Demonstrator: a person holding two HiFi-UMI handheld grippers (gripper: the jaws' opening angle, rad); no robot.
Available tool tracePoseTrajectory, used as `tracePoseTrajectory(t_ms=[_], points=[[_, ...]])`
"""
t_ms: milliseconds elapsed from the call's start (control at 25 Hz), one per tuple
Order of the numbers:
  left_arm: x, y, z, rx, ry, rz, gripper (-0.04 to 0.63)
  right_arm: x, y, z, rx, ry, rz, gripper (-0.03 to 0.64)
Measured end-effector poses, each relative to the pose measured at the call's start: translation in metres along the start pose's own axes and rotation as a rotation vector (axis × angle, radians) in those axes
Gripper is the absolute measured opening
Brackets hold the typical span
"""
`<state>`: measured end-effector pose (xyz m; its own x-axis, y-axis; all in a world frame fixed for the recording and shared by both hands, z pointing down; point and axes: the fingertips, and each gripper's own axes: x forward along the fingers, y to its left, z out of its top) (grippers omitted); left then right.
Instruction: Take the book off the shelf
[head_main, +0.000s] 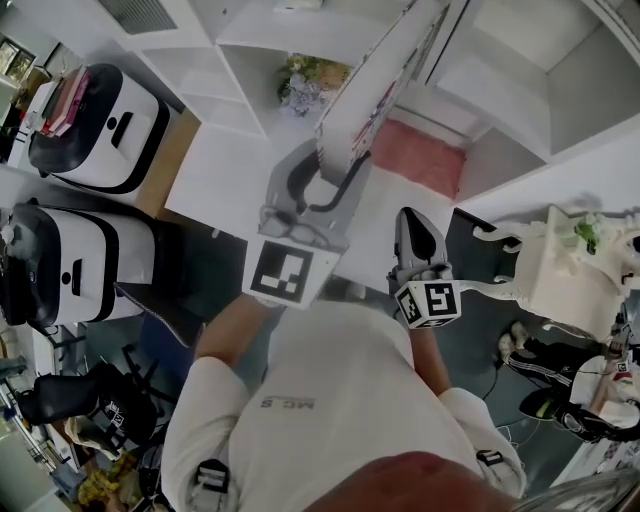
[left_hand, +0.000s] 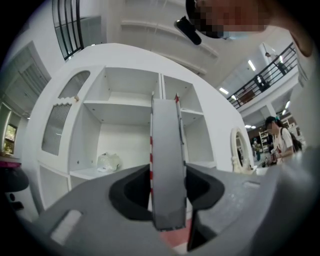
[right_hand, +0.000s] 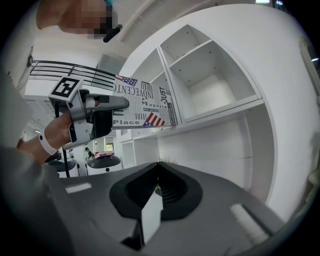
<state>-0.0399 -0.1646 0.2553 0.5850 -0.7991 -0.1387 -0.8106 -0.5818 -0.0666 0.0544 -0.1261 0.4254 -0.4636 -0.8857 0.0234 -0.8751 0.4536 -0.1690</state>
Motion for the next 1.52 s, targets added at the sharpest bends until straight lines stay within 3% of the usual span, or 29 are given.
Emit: tracePoseTrajectory(t_ms=[400, 840, 1520], points=[[-0.036, -0.020, -0.021, -0.022, 0.048, 0.004, 0.164, -0.005, -0.002, -0.010, 0.018, 0.019, -0.016, -0.012], [-0.056, -0.019, -0.086, -0.110, 0.188, 0.038, 0.164, -0.009, -0.006, -0.017, 0.031, 0.026, -0.036, -0.012], [-0.072, -0.018, -0.216, -0.177, 0.473, 0.047, 0.166, -0.002, -0.006, -0.035, 0.049, 0.080, -0.029, -0.012]])
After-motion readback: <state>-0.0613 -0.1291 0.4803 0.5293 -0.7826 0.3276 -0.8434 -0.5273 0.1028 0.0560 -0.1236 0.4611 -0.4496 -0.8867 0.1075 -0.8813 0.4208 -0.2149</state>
